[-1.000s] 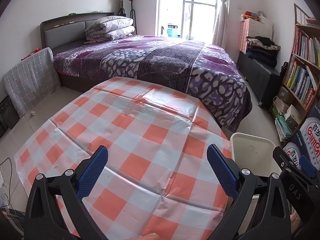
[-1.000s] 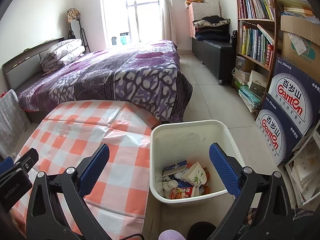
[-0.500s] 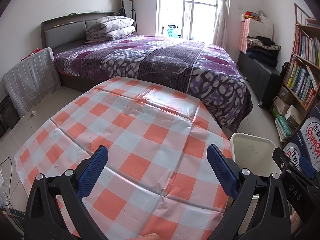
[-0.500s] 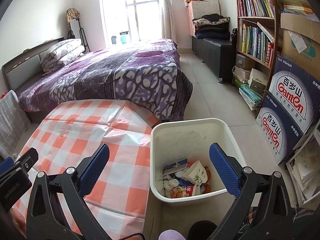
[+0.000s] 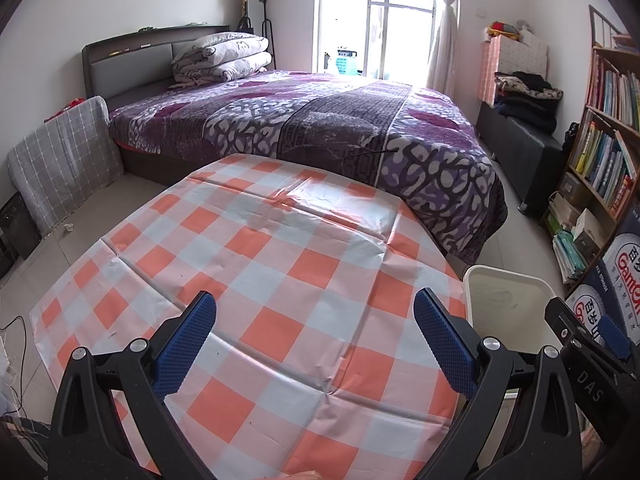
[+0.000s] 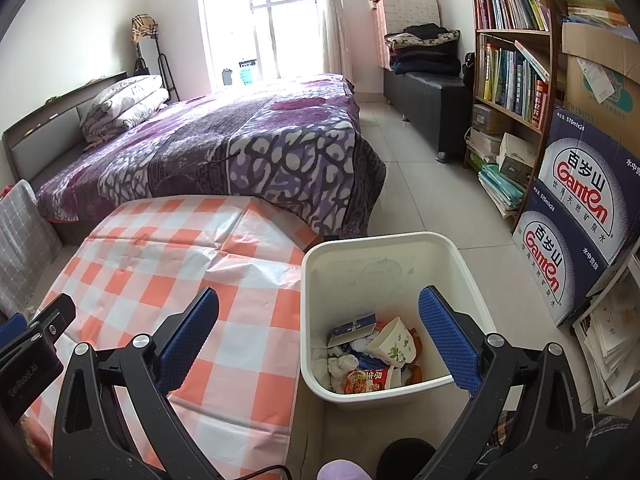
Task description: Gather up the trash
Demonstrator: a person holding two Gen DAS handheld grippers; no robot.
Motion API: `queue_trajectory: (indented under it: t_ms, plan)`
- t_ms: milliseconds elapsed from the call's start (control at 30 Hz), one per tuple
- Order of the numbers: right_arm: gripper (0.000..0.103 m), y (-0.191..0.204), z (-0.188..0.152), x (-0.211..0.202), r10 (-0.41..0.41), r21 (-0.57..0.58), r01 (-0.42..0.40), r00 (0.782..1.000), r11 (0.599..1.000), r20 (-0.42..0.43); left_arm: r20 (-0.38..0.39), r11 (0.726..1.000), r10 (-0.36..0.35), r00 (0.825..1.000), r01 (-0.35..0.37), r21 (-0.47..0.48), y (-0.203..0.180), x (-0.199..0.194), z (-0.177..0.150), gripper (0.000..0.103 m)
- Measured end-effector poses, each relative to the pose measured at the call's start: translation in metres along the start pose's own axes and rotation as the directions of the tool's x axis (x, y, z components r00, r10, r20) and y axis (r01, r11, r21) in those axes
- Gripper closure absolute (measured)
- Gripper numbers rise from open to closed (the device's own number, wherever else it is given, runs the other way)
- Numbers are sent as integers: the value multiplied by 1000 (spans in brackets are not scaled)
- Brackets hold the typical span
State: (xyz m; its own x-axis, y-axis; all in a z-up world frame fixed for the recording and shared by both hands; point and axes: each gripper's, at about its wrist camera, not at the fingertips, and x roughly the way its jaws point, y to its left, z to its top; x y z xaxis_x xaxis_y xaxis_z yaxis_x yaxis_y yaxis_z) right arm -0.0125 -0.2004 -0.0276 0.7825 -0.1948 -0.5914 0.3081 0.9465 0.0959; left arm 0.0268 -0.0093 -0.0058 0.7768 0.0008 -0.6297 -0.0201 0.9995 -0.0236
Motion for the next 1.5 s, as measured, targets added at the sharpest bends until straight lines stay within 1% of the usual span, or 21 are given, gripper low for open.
queue_trajectory:
  t_ms: [733,1067,1500]
  plan:
    - [7,-2,3,1,1,2,-1,1000,1000,-2,-1,1000,3,1000,-3,2,1,0,-1,7]
    - [7,-1,0,0,0,1,0,1000,1000,-2,0,1000,-19,1000,19,16,4,2,-9,7]
    - [7,-2,1,1,1,1,-1,1000,1000,-5,-1,999,-38,999,38,28,0,1,-8,9]
